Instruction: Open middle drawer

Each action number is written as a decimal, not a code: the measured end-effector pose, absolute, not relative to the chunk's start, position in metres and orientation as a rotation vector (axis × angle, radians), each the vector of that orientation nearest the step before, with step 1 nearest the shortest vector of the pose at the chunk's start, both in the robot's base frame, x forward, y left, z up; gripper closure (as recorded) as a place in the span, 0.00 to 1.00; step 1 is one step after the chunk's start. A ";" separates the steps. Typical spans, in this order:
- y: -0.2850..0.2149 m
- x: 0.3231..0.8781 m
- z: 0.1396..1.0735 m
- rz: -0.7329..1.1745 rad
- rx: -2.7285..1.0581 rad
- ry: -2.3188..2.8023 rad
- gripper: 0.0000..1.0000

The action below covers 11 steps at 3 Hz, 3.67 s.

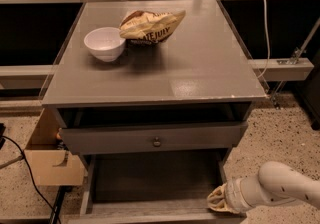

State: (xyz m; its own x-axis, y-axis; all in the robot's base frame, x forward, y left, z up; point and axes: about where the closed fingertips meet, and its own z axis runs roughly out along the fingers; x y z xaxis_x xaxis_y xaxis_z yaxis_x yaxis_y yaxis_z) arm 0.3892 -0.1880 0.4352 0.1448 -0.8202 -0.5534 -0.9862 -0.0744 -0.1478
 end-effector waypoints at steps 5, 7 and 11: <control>-0.163 0.421 0.409 0.582 -1.991 1.719 0.73; -0.163 0.421 0.409 0.582 -1.991 1.719 0.27; -0.163 0.420 0.409 0.583 -1.991 1.719 0.15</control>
Offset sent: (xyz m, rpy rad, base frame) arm 0.0431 0.0258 -0.0112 0.0042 0.0631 0.0487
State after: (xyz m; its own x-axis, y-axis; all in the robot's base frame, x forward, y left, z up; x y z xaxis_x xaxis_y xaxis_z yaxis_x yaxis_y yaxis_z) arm 0.4205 -0.1626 0.4088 0.1369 -0.8029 -0.5801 -0.9902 -0.1276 -0.0571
